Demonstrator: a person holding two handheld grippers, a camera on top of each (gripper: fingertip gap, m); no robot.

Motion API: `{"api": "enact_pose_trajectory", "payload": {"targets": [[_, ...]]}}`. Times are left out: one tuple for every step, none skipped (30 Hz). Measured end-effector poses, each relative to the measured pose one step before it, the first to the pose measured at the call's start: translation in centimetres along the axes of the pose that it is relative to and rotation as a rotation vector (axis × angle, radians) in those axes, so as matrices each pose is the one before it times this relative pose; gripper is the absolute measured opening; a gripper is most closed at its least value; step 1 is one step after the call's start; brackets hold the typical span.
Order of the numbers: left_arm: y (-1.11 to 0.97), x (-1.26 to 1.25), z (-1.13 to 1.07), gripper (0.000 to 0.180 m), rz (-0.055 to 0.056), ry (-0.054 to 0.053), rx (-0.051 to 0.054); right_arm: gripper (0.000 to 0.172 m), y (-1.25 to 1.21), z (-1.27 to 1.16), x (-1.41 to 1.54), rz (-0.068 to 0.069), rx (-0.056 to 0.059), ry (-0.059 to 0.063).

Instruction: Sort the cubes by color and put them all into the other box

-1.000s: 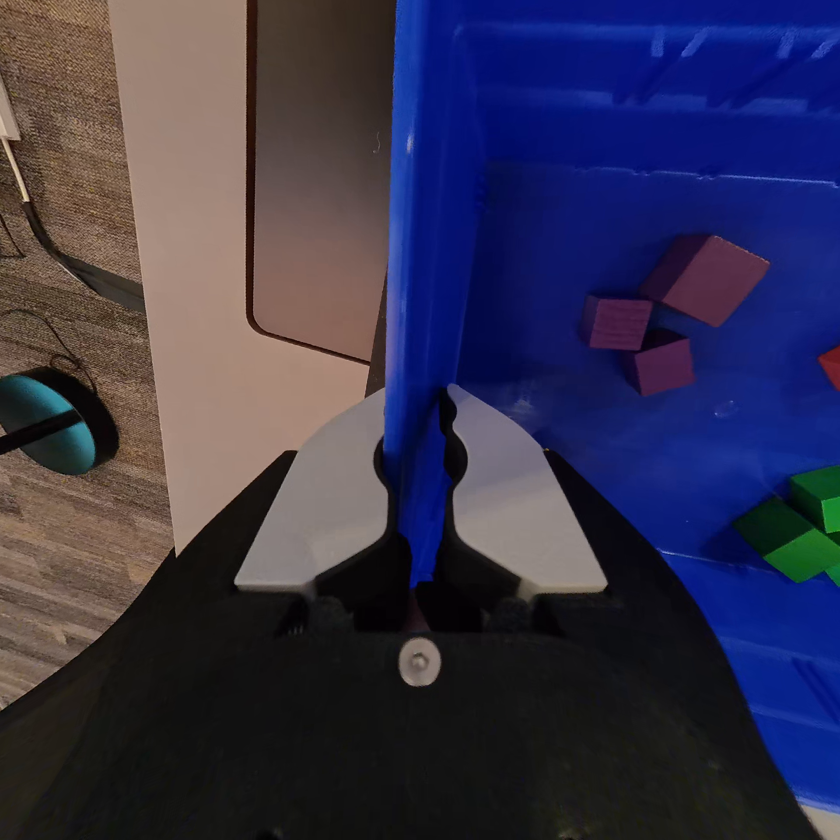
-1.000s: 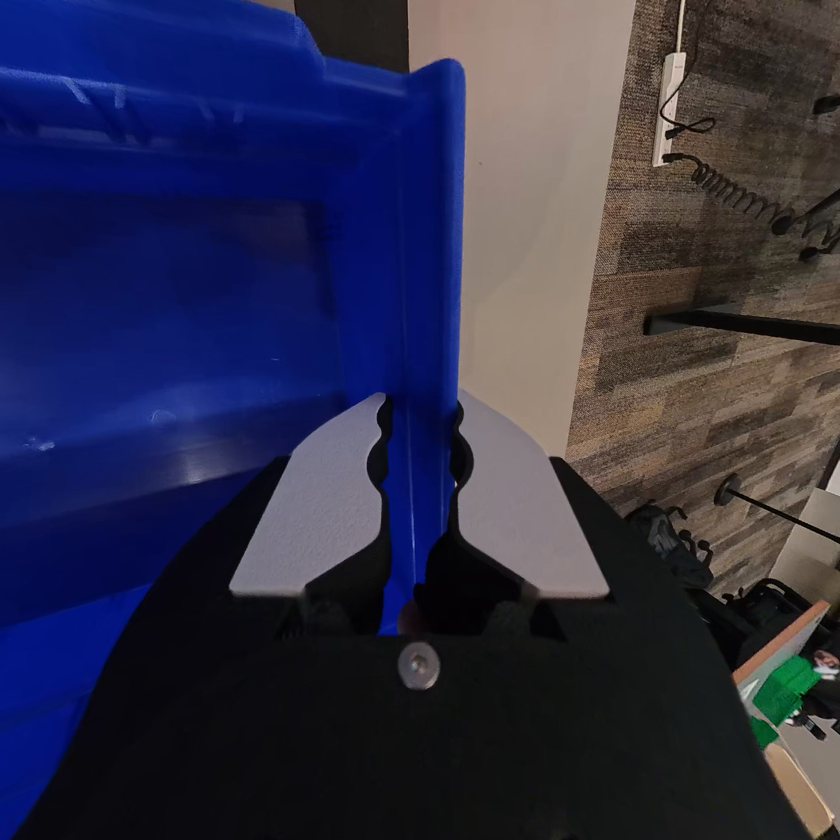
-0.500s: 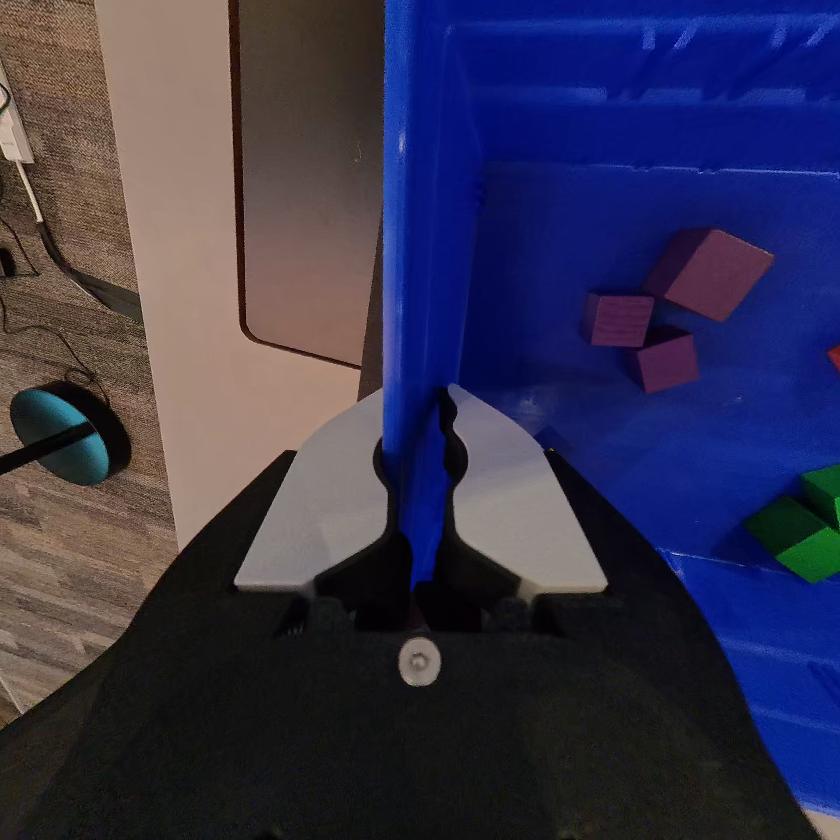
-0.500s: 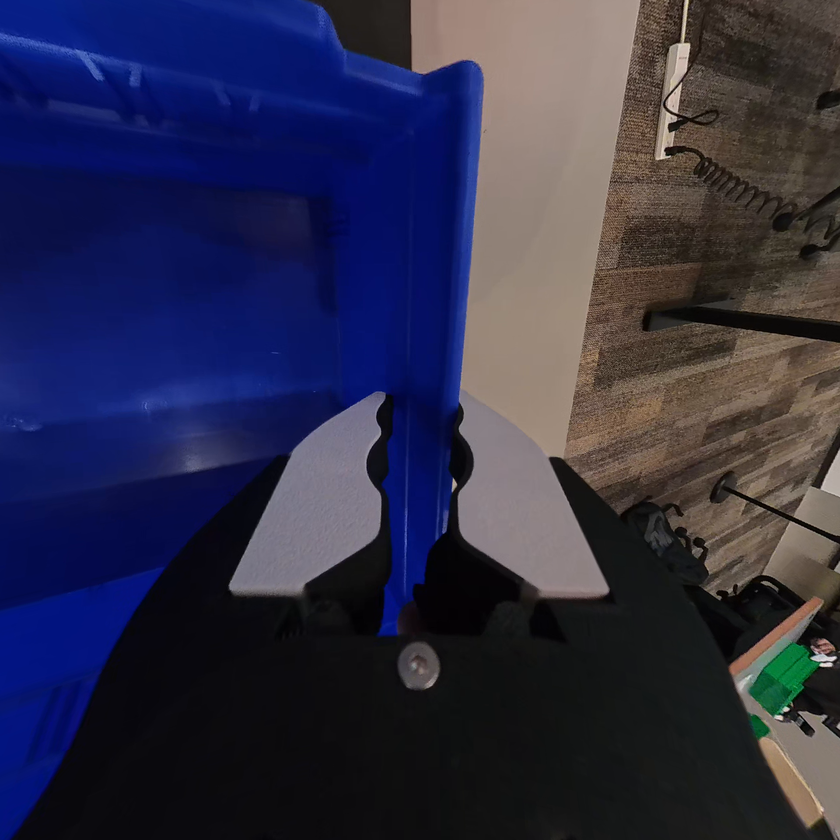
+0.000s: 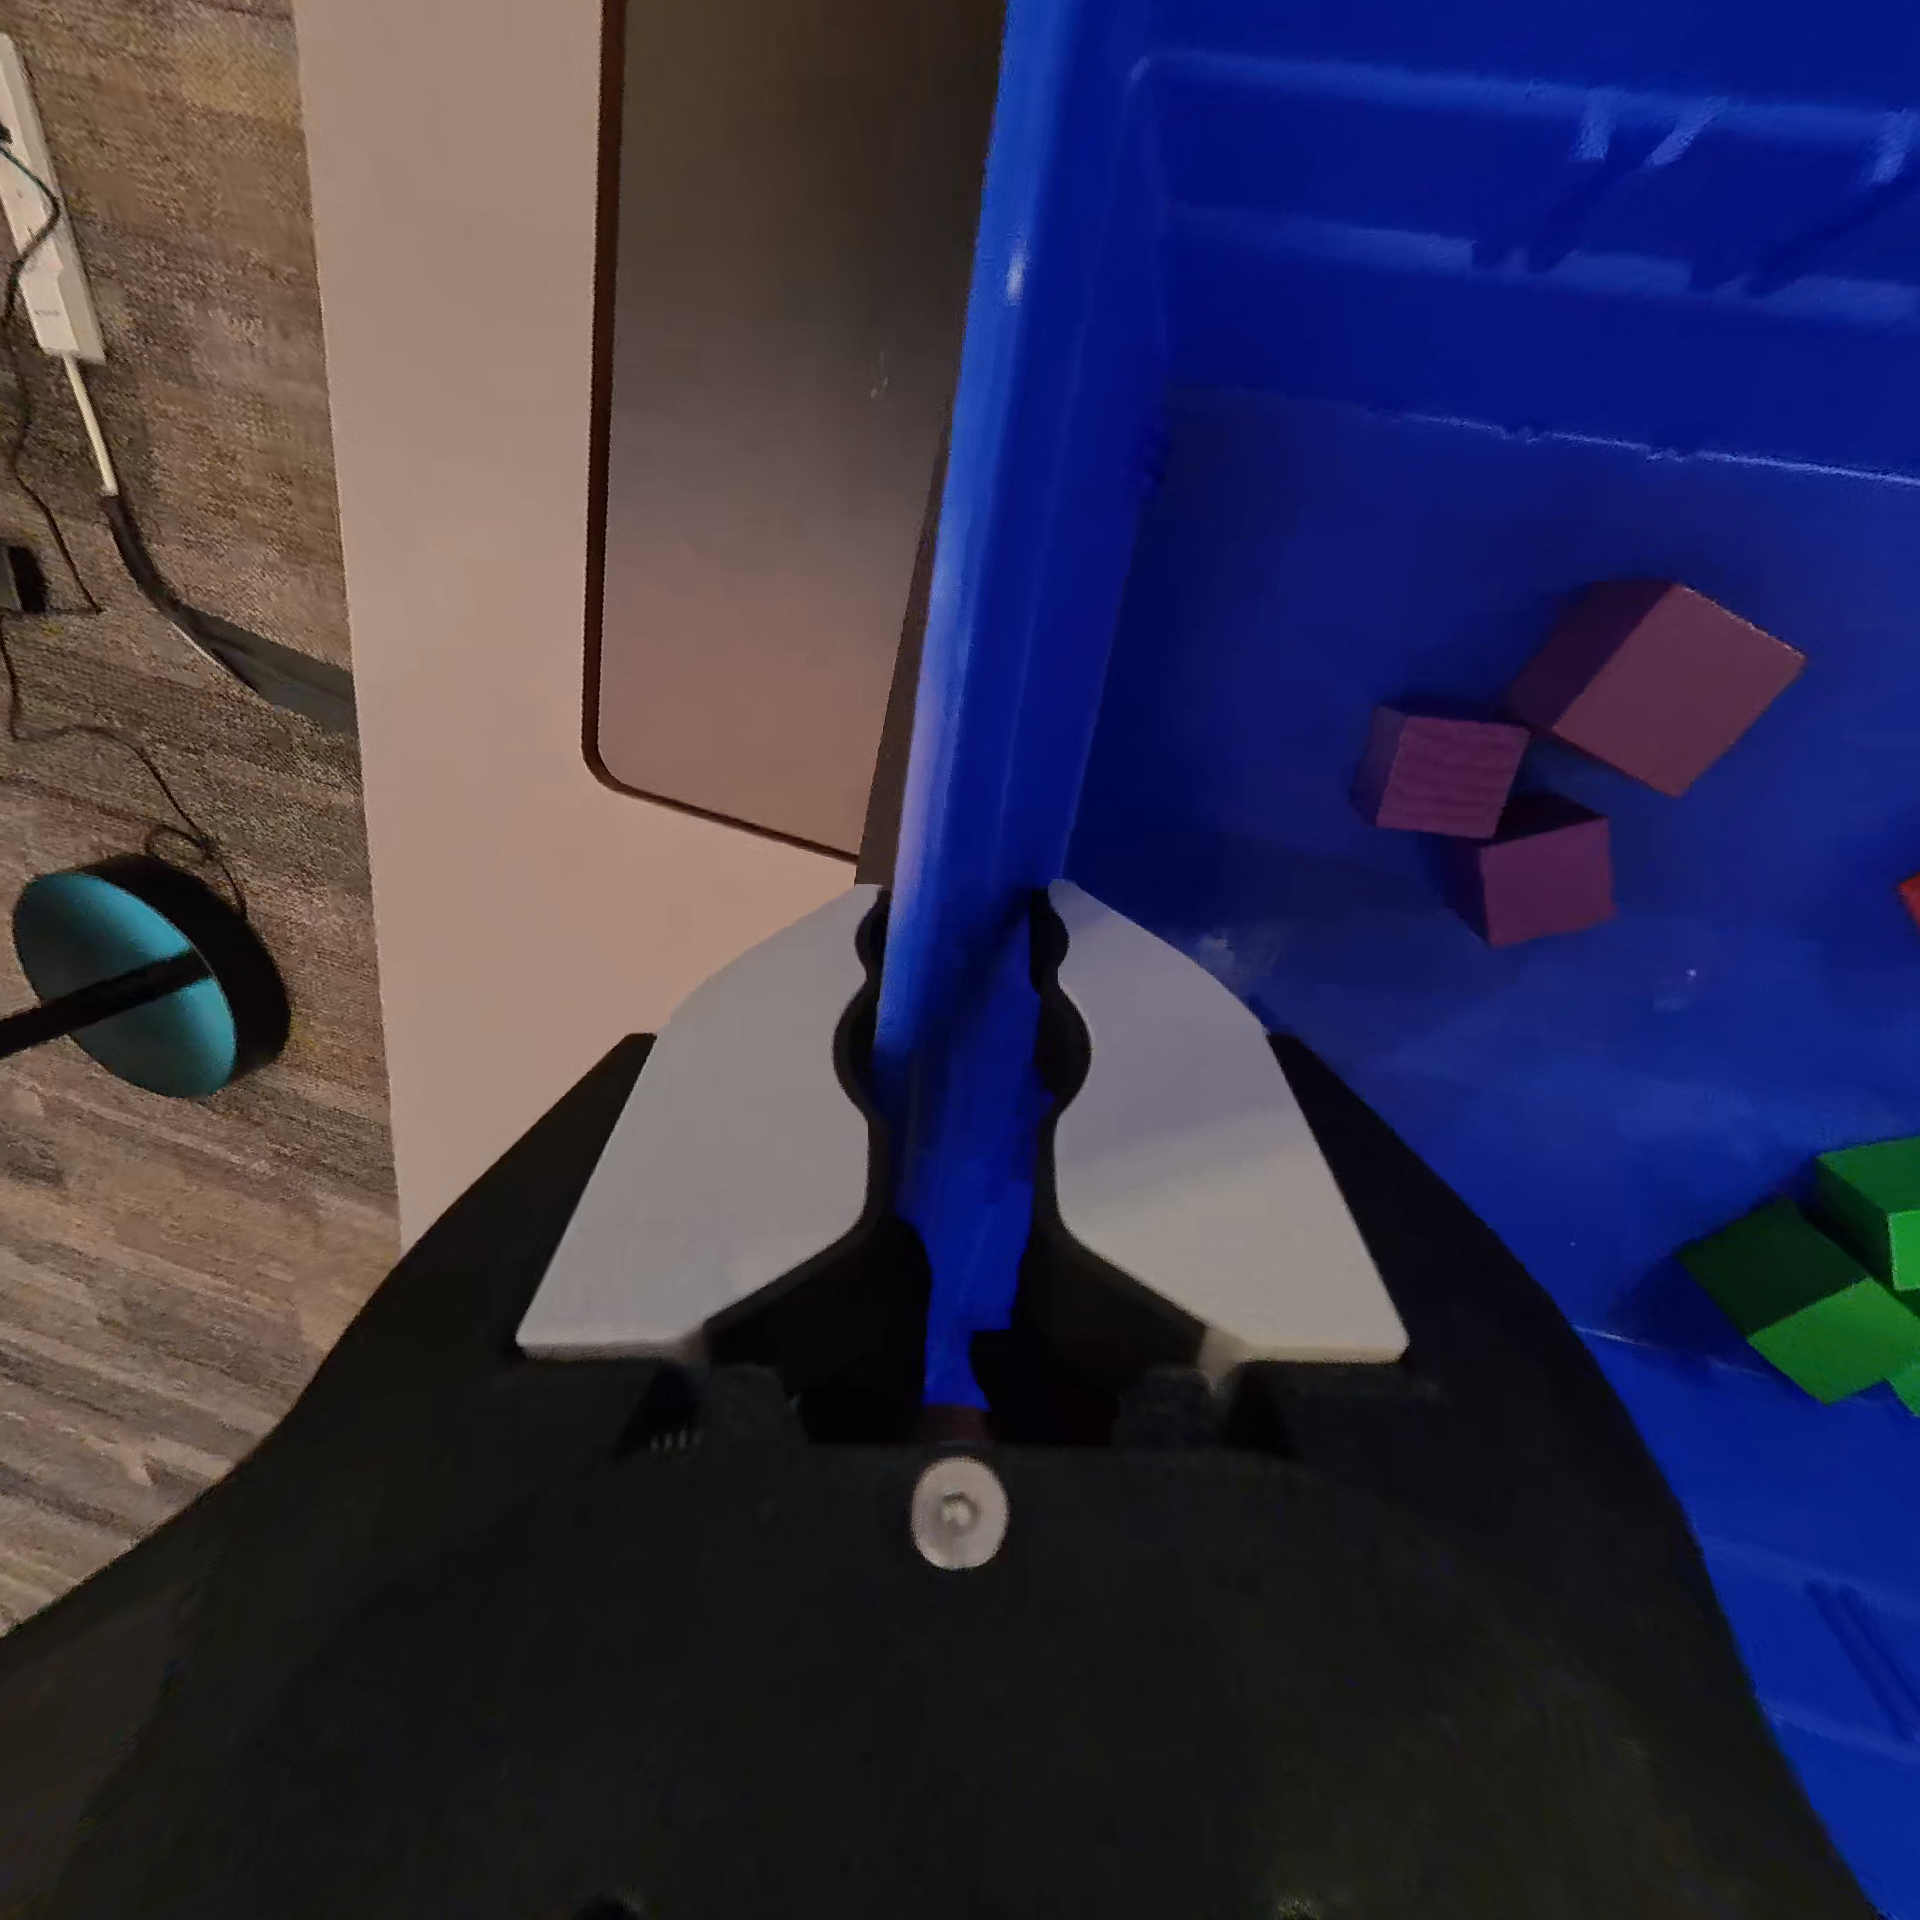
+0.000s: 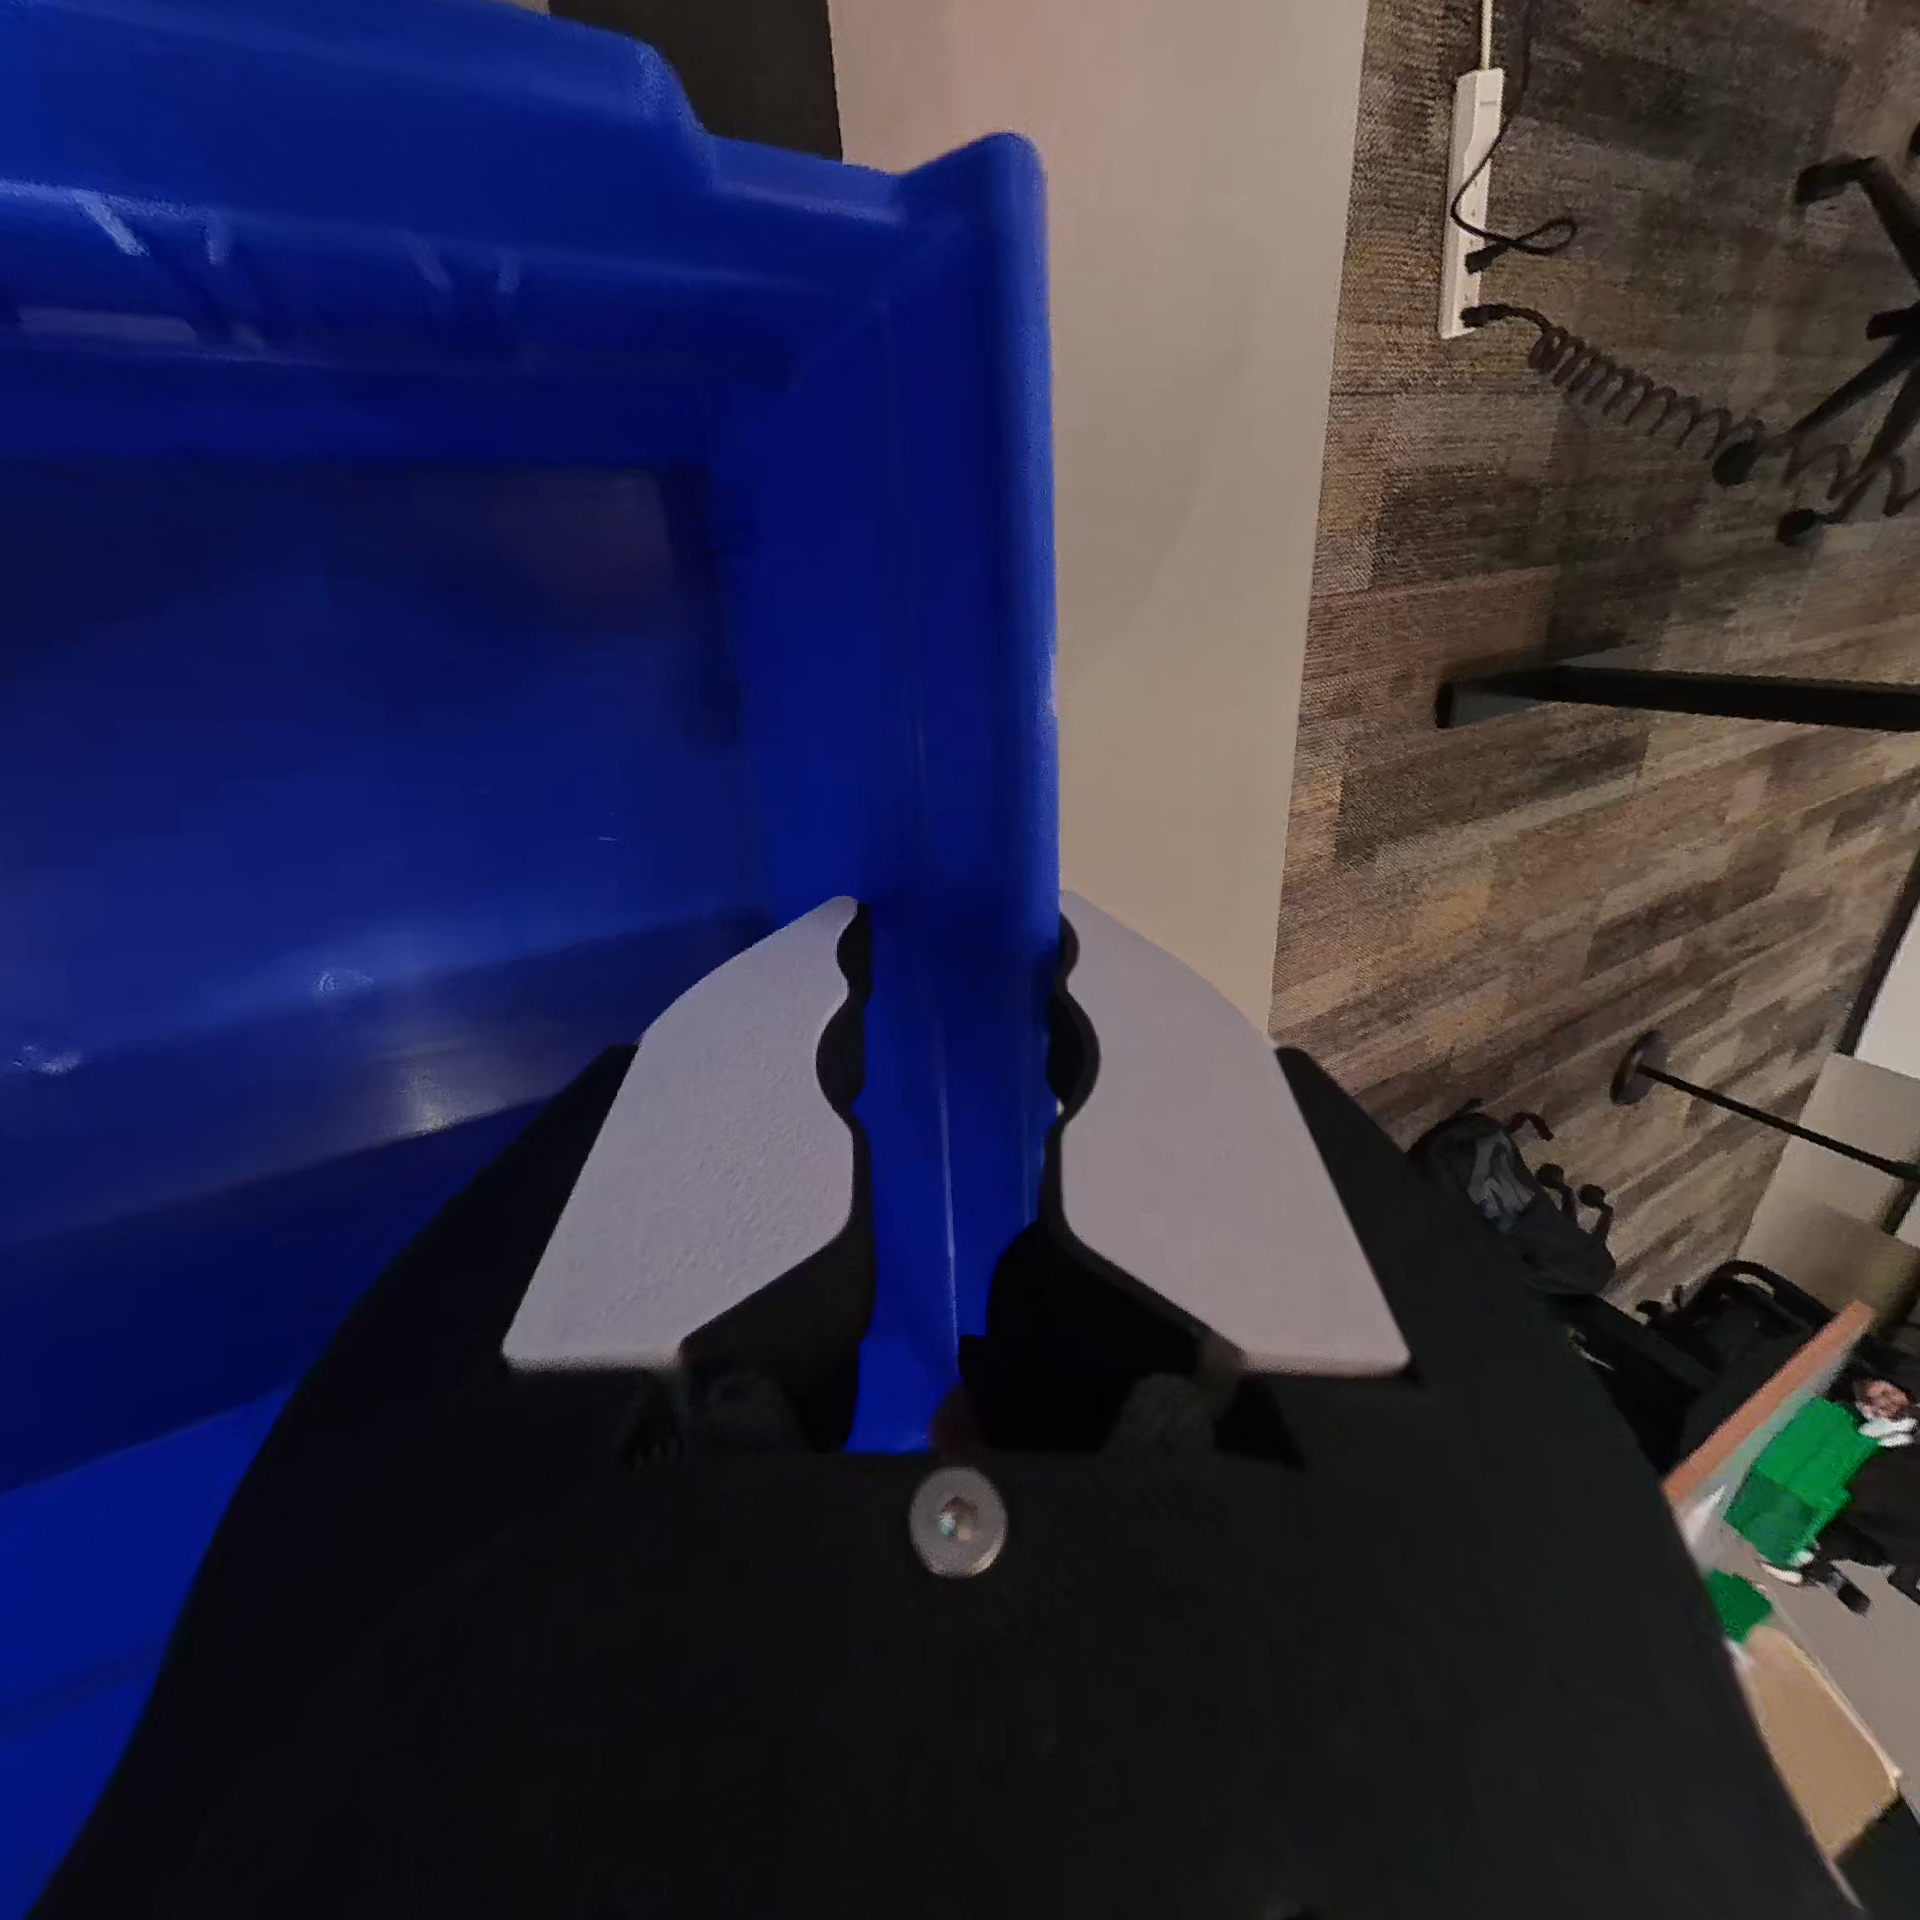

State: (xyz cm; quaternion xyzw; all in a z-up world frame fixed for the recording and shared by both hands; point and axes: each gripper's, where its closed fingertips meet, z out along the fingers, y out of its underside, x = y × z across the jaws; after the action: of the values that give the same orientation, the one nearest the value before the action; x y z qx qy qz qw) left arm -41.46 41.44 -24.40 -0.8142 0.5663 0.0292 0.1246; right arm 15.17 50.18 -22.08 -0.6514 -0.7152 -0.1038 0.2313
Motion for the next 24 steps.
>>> {"api": "enact_pose_trajectory", "payload": {"targets": [[0.200, -0.040, 0.192, 0.028, -0.0239, 0.0008, -0.0047, 0.040, -0.002, 0.053, 0.009, -0.0017, -0.0040, 0.0155], [0.248, 0.010, 0.160, 0.030, -0.0295, 0.0043, -0.0123, 0.048, -0.108, 0.024, -0.043, 0.0186, 0.0028, 0.0080], [0.085, 0.005, -0.009, 0.032, -0.0248, 0.0036, 0.0016, 0.056, -0.225, -0.071, -0.071, 0.0233, 0.0146, 0.0031], [-0.154, -0.128, -0.204, 0.033, -0.0117, -0.0109, 0.0229, 0.059, -0.265, -0.282, 0.255, 0.0146, 0.0219, 0.0237], [-0.263, -0.293, -0.355, 0.034, -0.0038, -0.0253, 0.0344, 0.059, -0.297, -0.475, 0.428, 0.0132, 0.0287, 0.0344], [-0.162, -0.381, -0.462, 0.039, -0.0065, -0.0294, 0.0299, 0.063, -0.246, -0.515, 0.326, 0.0187, 0.0257, 0.0224], [-0.087, -0.351, -0.498, 0.042, -0.0159, -0.0244, 0.0248, 0.066, -0.176, -0.556, 0.277, 0.0177, 0.0153, 0.0170], [-0.129, -0.270, -0.560, 0.043, -0.0211, -0.0182, 0.0299, 0.066, -0.139, -0.625, 0.247, 0.0078, 0.0121, 0.0190], [-0.156, -0.272, -0.660, 0.042, -0.0207, -0.0209, 0.0333, 0.064, -0.153, -0.649, 0.134, 0.0032, 0.0133, 0.0154], [-0.201, -0.316, -0.770, 0.041, -0.0183, -0.0268, 0.0350, 0.064, -0.094, -0.632, 0.116, 0.0088, 0.0082, 0.0134], [-0.319, -0.262, -0.893, 0.038, -0.0140, -0.0283, 0.0438, 0.064, -0.038, -0.678, 0.189, 0.0132, 0.0031, 0.0193], [-0.371, -0.329, -1.035, 0.035, -0.0145, -0.0358, 0.0470, 0.063, -0.036, -0.703, 0.157, 0.0119, 0.0032, 0.0174], [-0.361, -0.423, -1.168, 0.027, -0.0175, -0.0423, 0.0436, 0.061, -0.136, -0.759, 0.034, 0.0081, 0.0126, 0.0113], [-0.565, -0.229, -1.250, 0.026, -0.0178, -0.0302, 0.0543, 0.058, -0.203, -0.834, 0.166, 0.0128, 0.0186, 0.0223], [-0.837, -0.003, -1.339, 0.023, -0.0233, -0.0175, 0.0715, 0.056, -0.182, -0.842, 0.234, 0.0210, 0.0157, 0.0241], [-0.974, 0.085, -1.399, 0.014, -0.0284, -0.0148, 0.0751, 0.057, -0.184, -0.863, 0.093, 0.0218, 0.0141, 0.0121], [-1.018, 0.141, -1.402, 0.009, -0.0285, -0.0135, 0.0685, 0.057, -0.250, -0.919, 0.162, 0.0192, 0.0195, 0.0191], [-1.037, 0.257, -1.378, 0.011, -0.0245, -0.0098, 0.0598, 0.054, -0.300, -0.962, 0.295, 0.0231, 0.0204, 0.0273], [-1.096, 0.270, -1.394, 0.011, -0.0175, -0.0166, 0.0545, 0.053, -0.261, -0.948, 0.191, 0.0234, 0.0120, 0.0188], [-1.226, 0.231, -1.419, 0.010, -0.0195, -0.0253, 0.0591, 0.054, -0.355, -1.026, 0.003, 0.0149, 0.0166, 0.0102], [-1.465, 0.563, -1.350, 0.010, -0.0278, -0.0075, 0.0707, 0.053, -0.538, -1.075, 0.046, 0.0142, 0.0279, 0.0187], [-1.472, 1.056, -1.159, 0.009, -0.0230, 0.0186, 0.0647, 0.051, -0.599, -1.041, -0.024, 0.0200, 0.0279, 0.0159], [-1.143, 0.996, -0.953, 0.009, -0.0133, 0.0048, 0.0390, 0.051, -0.623, -0.996, -0.191, 0.0174, 0.0227, 0.0086], [-0.825, 0.842, -0.773, 0.010, -0.0083, -0.0121, 0.0206, 0.052, -0.634, -1.013, -0.284, 0.0101, 0.0203, 0.0102]]}}
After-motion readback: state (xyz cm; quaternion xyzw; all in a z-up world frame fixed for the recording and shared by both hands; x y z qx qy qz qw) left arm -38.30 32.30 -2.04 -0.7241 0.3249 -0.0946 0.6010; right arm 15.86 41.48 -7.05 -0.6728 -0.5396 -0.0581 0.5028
